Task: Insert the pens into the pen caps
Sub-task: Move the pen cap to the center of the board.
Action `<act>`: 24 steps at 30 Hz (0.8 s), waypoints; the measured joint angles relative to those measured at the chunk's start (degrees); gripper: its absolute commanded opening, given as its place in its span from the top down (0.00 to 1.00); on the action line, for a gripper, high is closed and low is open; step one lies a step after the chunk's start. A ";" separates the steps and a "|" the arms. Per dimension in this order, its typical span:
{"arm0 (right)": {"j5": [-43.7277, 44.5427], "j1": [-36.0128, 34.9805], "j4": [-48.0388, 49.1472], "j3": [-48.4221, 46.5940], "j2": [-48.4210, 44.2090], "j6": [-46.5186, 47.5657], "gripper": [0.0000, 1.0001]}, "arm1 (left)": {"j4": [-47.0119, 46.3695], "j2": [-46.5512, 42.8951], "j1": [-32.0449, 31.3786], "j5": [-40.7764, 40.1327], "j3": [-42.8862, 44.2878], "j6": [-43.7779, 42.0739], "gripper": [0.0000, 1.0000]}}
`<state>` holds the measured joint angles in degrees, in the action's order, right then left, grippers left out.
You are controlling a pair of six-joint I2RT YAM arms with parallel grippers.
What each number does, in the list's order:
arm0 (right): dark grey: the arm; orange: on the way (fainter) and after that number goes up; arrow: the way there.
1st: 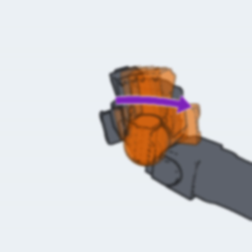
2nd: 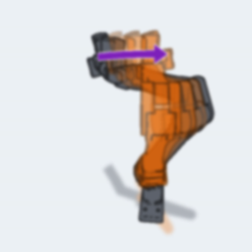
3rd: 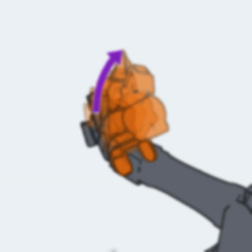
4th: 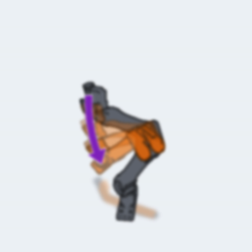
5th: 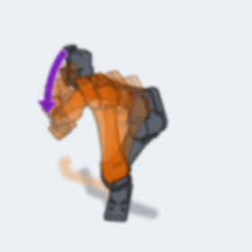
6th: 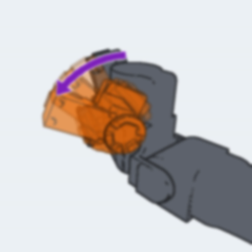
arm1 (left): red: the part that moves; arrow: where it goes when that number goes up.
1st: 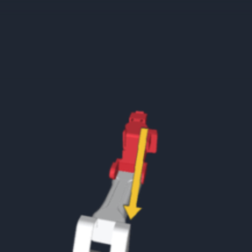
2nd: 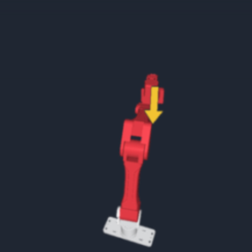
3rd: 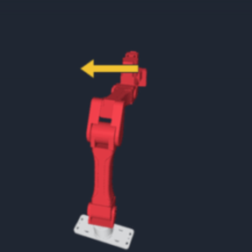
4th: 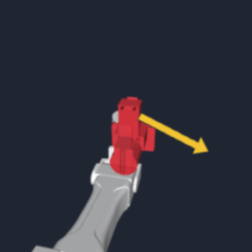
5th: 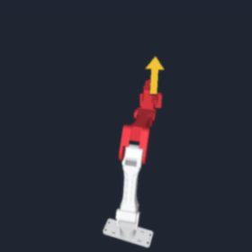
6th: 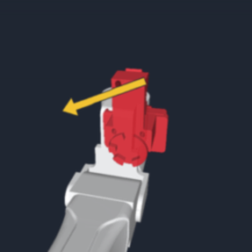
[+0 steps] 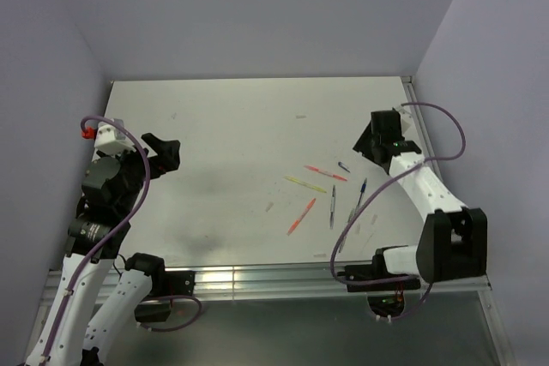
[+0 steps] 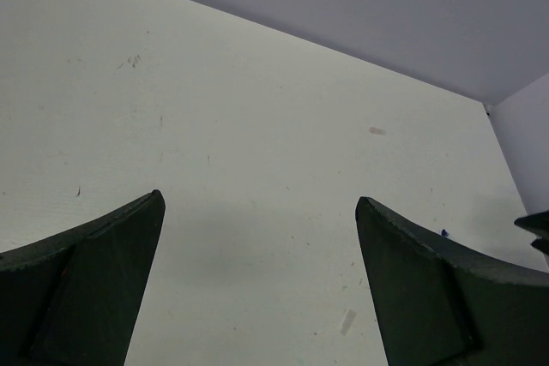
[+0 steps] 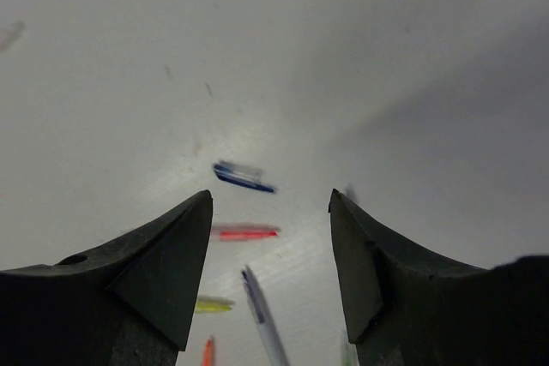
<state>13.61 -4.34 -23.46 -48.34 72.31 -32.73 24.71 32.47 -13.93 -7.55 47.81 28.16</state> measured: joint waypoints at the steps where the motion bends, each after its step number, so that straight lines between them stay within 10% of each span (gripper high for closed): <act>1: -0.76 0.00 0.17 -2.84 2.78 -0.04 0.39 | 0.00 0.00 0.00 0.07 0.00 0.00 0.01; 24: -28.17 -4.02 14.56 -60.41 60.13 -12.61 1.00 | -0.07 3.41 0.15 0.90 0.00 0.00 0.01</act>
<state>-14.57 -8.36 -8.91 -108.75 132.44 -45.34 24.64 35.88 -13.78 -6.66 47.81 28.16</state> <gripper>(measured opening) 0.028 0.994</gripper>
